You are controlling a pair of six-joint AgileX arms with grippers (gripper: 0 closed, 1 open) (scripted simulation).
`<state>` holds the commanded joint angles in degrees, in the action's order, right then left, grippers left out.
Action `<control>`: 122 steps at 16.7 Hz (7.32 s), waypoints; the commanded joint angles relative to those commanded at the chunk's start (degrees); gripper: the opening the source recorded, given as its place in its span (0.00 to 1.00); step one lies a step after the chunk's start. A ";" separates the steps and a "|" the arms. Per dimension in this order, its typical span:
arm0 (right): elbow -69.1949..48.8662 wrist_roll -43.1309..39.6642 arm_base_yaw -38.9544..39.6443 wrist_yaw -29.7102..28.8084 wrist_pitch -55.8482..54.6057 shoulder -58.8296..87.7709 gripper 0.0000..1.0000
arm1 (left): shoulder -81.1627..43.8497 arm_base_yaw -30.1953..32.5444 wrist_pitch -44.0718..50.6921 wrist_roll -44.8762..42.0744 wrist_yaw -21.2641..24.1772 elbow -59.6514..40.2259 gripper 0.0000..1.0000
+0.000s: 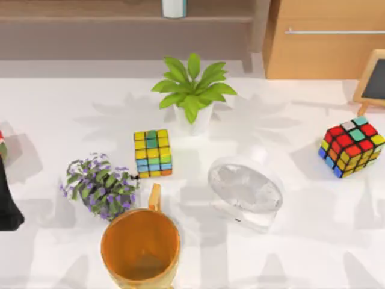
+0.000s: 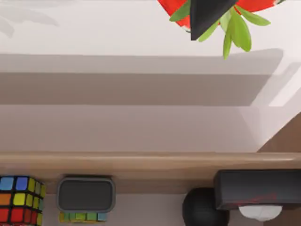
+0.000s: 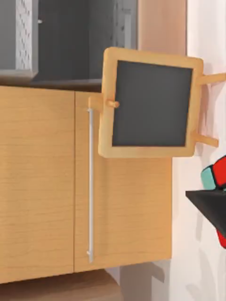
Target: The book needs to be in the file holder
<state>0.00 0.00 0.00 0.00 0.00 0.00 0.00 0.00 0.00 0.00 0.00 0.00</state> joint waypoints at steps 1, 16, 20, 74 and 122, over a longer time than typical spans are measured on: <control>0.00 0.00 0.00 0.00 0.00 0.00 1.00 | 0.00 0.00 0.00 0.00 0.00 0.00 1.00; -38.71 -0.75 19.01 -14.16 -11.39 48.26 1.00 | 0.00 0.00 0.00 0.00 0.00 0.00 1.00; -56.83 -0.95 26.84 -21.85 -16.49 71.66 1.00 | 0.00 0.00 0.00 0.00 0.00 0.00 1.00; -114.13 -0.47 41.48 -43.27 -27.72 141.42 0.00 | 0.00 0.00 0.00 0.00 0.00 0.00 1.00; -34.09 64.36 -29.40 13.75 -24.58 81.43 0.00 | 0.00 0.00 0.00 0.00 0.00 0.00 1.00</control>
<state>-34.09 64.36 -29.40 13.75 -24.58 81.43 0.00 0.00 0.00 0.00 0.00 0.00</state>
